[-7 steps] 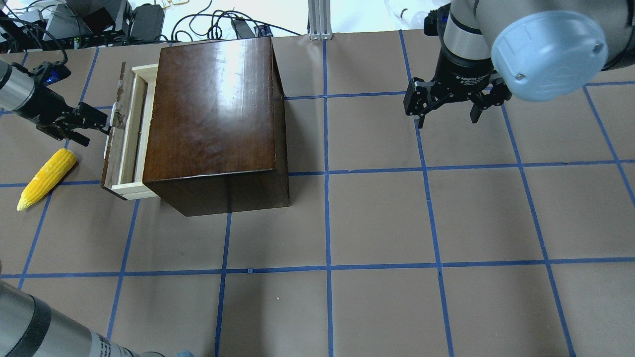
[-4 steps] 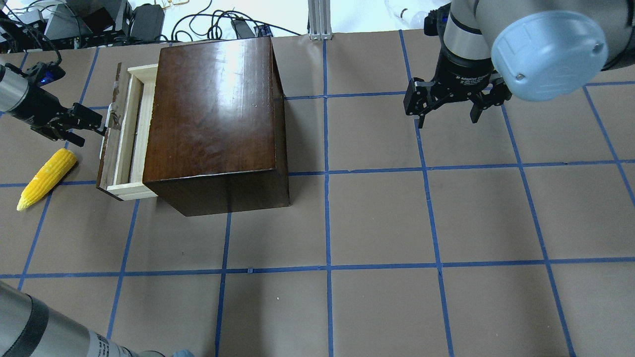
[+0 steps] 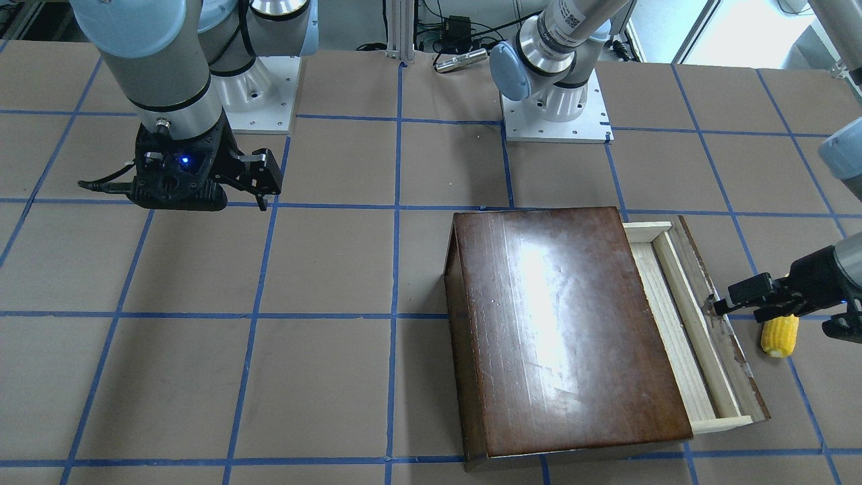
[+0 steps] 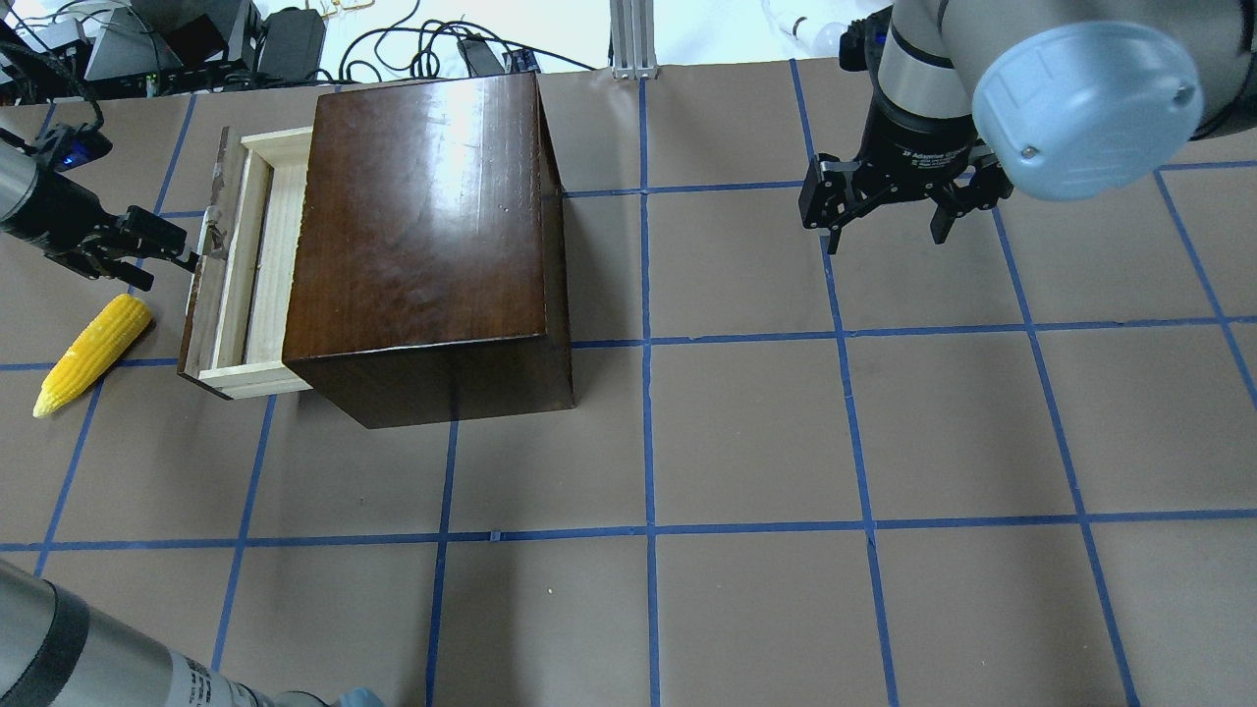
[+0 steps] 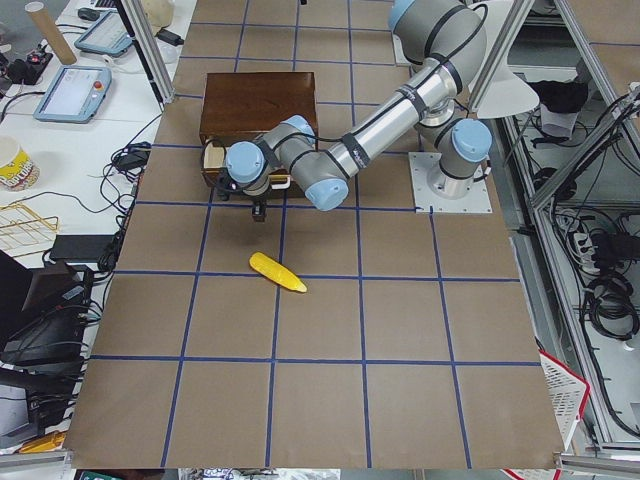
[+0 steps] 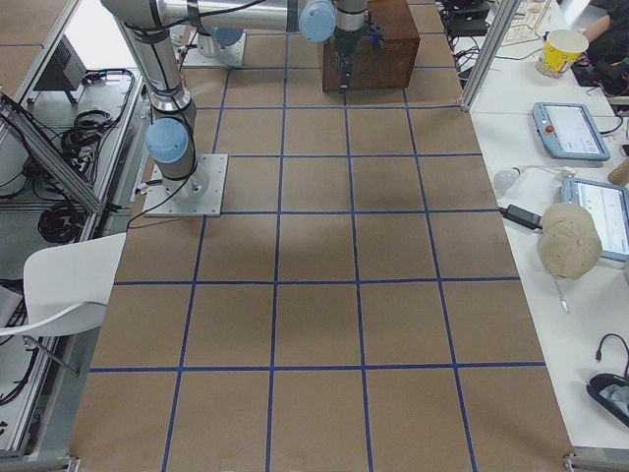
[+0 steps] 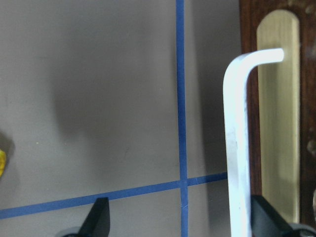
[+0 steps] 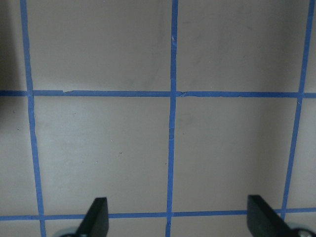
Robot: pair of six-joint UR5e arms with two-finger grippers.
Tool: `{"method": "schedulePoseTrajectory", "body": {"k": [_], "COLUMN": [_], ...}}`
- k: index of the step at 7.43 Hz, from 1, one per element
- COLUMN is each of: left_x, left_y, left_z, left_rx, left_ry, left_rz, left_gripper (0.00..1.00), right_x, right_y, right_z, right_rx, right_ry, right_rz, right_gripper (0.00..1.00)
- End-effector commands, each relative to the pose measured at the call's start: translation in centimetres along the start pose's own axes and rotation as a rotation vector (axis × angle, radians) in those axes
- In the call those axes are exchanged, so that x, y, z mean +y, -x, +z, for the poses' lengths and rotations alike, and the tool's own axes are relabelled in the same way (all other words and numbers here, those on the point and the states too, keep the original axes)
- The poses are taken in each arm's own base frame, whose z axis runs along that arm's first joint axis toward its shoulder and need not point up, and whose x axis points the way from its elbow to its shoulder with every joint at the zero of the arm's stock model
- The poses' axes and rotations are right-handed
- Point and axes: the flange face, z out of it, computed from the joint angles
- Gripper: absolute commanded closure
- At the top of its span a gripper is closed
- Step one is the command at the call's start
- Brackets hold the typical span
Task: Open drawer and put corn inside
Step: 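Release the handle and move the left gripper over the yellow corn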
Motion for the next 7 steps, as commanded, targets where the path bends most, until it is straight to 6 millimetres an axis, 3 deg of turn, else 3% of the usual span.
{"method": "schedulePoseTrajectory", "body": {"k": [1,4,7], "left_x": [0.4,0.6,1.9], "left_y": [1.2,1.0,4.5], "left_z": [-0.6,-2.0,-3.9], "left_rx": [-0.004,-0.019,-0.161], "left_ry": [-0.010,-0.028,0.047], "left_rz": [-0.005,0.017,0.130], "left_gripper": [0.00,0.00,0.00], "right_x": [0.0,0.0,0.0], "right_y": [0.0,0.0,0.0], "right_z": [0.0,0.0,0.0], "right_rx": [0.000,0.000,0.000], "right_ry": [0.000,-0.001,0.000], "right_rz": [0.000,0.000,0.000], "right_gripper": [0.00,0.00,0.00]}}
